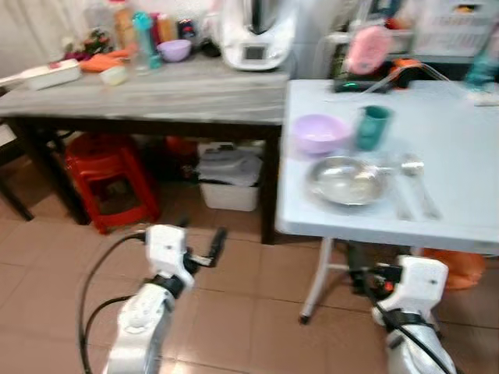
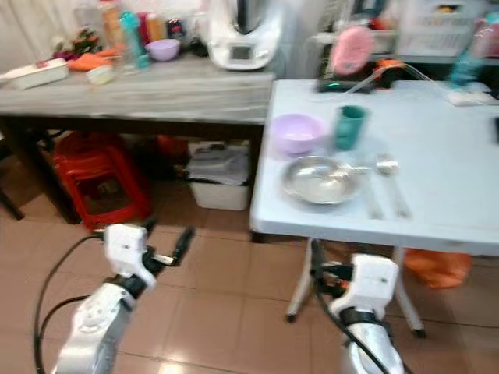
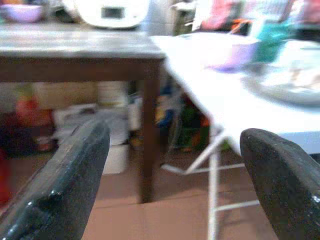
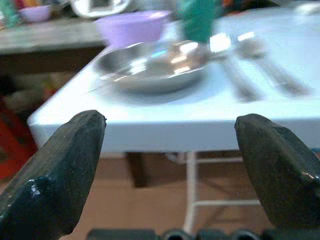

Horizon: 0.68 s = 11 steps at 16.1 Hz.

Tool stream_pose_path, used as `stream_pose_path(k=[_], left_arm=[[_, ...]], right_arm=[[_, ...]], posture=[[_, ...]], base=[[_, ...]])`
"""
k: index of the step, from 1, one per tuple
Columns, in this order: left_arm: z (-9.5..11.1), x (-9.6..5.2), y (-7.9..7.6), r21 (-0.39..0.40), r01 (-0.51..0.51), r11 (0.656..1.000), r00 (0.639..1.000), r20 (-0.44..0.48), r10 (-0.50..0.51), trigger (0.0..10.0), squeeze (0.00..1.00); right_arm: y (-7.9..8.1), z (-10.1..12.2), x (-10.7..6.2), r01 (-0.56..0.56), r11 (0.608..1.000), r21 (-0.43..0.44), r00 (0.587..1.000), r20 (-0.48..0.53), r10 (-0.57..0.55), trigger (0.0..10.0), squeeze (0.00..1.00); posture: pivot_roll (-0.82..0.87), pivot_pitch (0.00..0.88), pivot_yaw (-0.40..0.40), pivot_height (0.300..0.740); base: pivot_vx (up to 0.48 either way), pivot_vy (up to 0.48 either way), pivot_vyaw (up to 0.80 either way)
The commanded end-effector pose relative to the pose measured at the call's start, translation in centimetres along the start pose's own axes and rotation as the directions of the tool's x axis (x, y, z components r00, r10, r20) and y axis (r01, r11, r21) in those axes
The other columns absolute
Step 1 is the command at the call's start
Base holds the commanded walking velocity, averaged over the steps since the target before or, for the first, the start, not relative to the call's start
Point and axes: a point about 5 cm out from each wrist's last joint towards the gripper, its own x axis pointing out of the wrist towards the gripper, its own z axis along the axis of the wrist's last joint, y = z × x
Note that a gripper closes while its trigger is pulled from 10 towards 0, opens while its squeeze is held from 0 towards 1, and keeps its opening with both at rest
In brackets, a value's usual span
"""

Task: Setting the table

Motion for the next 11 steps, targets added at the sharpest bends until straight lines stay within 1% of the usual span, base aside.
stream_pose_path(k=[1,5,6,10,11], left_arm=[[0.27,-0.36,0.98,0.036,-0.022,0.999,1.000,-0.002,0.022,10.0,0.00],[0.34,-0.29,1.06,0.041,-0.025,0.999,1.000,0.001,0.025,10.0,0.00],[0.40,-0.29,1.06,0.029,-0.026,0.999,1.000,0.012,0.026,10.0,0.00],[0.39,-0.40,1.11,0.028,-0.015,1.000,1.000,0.009,0.015,10.0,0.00],[0.34,-0.43,1.13,0.009,-0.012,1.000,1.000,0.010,0.012,10.0,0.00]], right_arm=[[0.66,0.16,0.11,-0.019,1.000,0.019,1.000,0.010,0.019,10.0,0.00],[0.64,0.20,0.18,-0.016,1.000,0.022,1.000,0.014,0.016,10.0,0.00],[0.68,0.22,0.15,-0.016,1.000,0.022,1.000,0.015,0.016,10.0,0.00],[0.63,0.35,0.07,-0.019,1.000,0.016,1.000,0.019,0.019,10.0,0.00],[0.60,0.46,0.06,-0.021,1.000,0.011,1.000,0.024,0.020,10.0,0.00]], posture=[[-0.01,0.000,0.052,0.740],[-0.01,0.000,0.056,0.740],[-0.01,0.000,0.056,0.740],[-0.02,0.000,0.054,0.740],[-0.02,0.000,0.054,0.740]], base=[[0.000,-0.469,0.00],[0.000,-0.460,0.00],[0.000,0.000,0.00],[0.000,0.000,0.00],[0.311,0.000,0.00]])
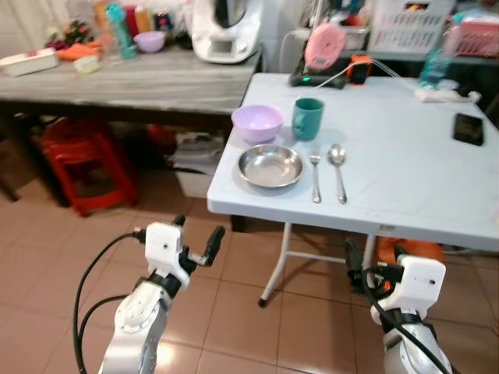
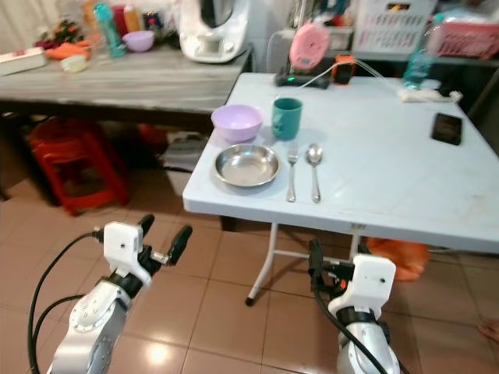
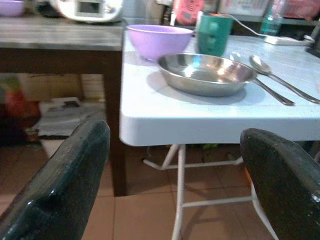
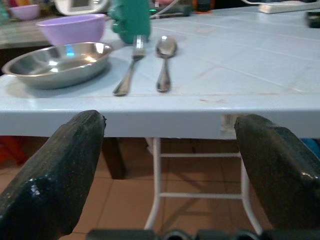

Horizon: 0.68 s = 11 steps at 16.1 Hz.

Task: Setting the table

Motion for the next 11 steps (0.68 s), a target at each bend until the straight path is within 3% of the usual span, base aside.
stream_pose_path(k=[1,11], left_arm=[[0.35,-0.02,0.35,-0.016,-0.006,1.000,1.000,0.015,0.006,10.0,0.00],[0.44,0.13,0.12,-0.032,0.020,0.999,1.000,0.019,-0.019,10.0,0.00]], right_arm=[[0.23,0.64,0.14,-0.014,1.000,-0.004,1.000,0.028,0.014,10.0,0.00],[0.12,1.10,0.07,-0.028,0.999,-0.015,0.998,0.047,0.029,10.0,0.00]], posture=[[-0.02,0.000,0.056,0.740],[-0.03,0.000,0.062,0.740]], base=[[0.341,0.000,0.00],[0.356,0.000,0.05]])
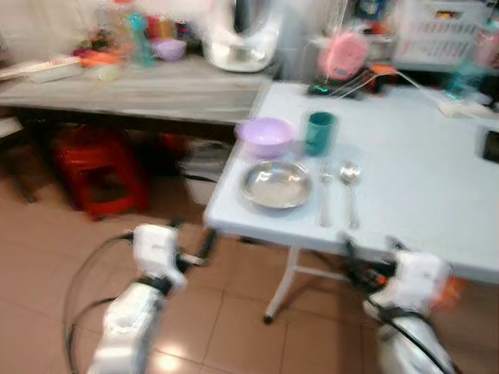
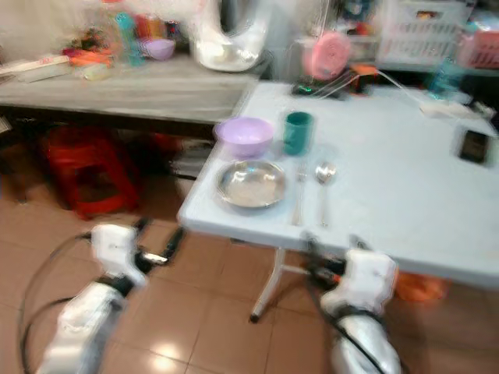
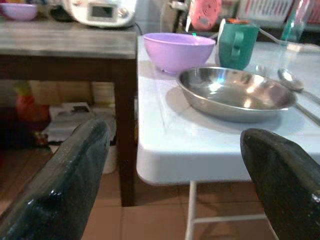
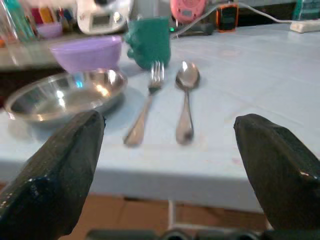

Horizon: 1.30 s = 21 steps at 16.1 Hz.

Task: Setting the table

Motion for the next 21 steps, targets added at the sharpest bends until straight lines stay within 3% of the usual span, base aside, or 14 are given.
stream_pose_path(k=[1,3,11,16,18,21], left_arm=[[0.3,0.5,-0.9,-0.006,0.034,0.999,0.999,0.016,-0.033,10.0,0.00],[0.3,0.5,-0.9,-0.008,0.034,0.999,0.999,0.017,-0.034,10.0,0.00],[0.4,0.8,-0.8,0.000,0.026,1.000,1.000,0.018,-0.026,10.0,0.00],[0.6,0.4,-0.5,0.006,0.025,1.000,0.999,0.039,-0.025,10.0,0.00],[0.1,-1.2,0.2,0.027,0.049,0.998,0.999,0.011,-0.049,10.0,0.00],[-0.3,-2.2,0.2,-0.007,0.100,0.995,0.995,0.005,-0.100,10.0,0.00]], right_arm=[[-0.8,0.1,-0.3,0.026,1.000,-0.017,1.000,0.001,-0.026,10.0,0.00],[-0.5,0.3,-0.2,0.001,0.998,-0.058,1.000,0.006,0.000,10.0,0.00],[-0.1,0.4,-0.1,-0.017,0.999,-0.037,1.000,0.019,0.018,10.0,0.00],[0.1,0.3,-0.1,-0.039,0.999,-0.010,0.999,0.005,0.040,10.0,0.00],[0.4,0.4,-0.1,-0.075,0.997,-0.009,0.997,-0.001,0.075,10.0,0.00],[0.6,0.6,0.1,-0.066,0.998,-0.015,0.998,-0.010,0.066,10.0,0.00]], posture=[[-0.03,0.000,0.062,0.740],[-0.03,0.000,0.062,0.740],[-0.03,0.000,0.059,0.740],[-0.02,0.000,0.054,0.740],[-0.02,0.000,0.054,0.740],[-0.02,0.000,0.054,0.740]], base=[[0.368,0.000,0.00],[0.369,0.000,0.29],[0.307,0.000,0.41],[0.000,0.000,0.00],[0.000,0.000,0.00],[0.000,0.000,0.00]])
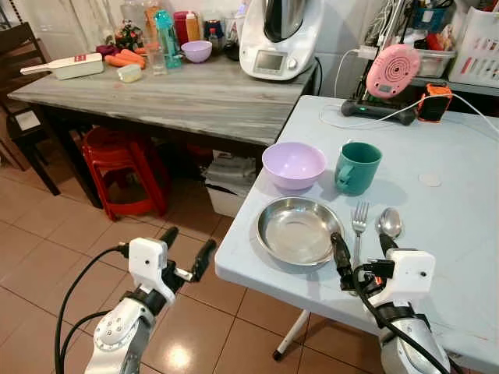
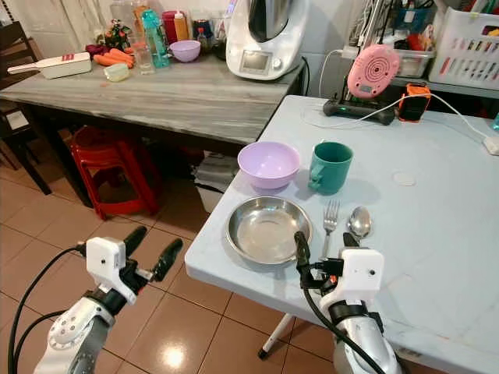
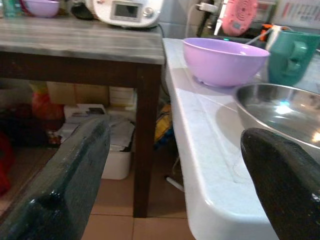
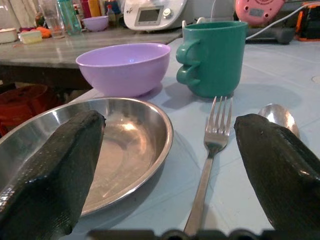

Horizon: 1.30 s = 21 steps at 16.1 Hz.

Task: Setting the table

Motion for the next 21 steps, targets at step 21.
stream_pose_path(k=[21], left_arm=[[0.8,1.0,-1.5,-0.008,0.258,0.966,0.966,-0.009,-0.258,10.0,0.00]], right_arm=[[1.5,-0.4,2.0,-0.041,0.988,0.146,0.987,-0.150,0.063,10.0,0.00]], posture=[[-0.03,0.000,0.066,0.740]], base=[[0.000,0.000,0.00]])
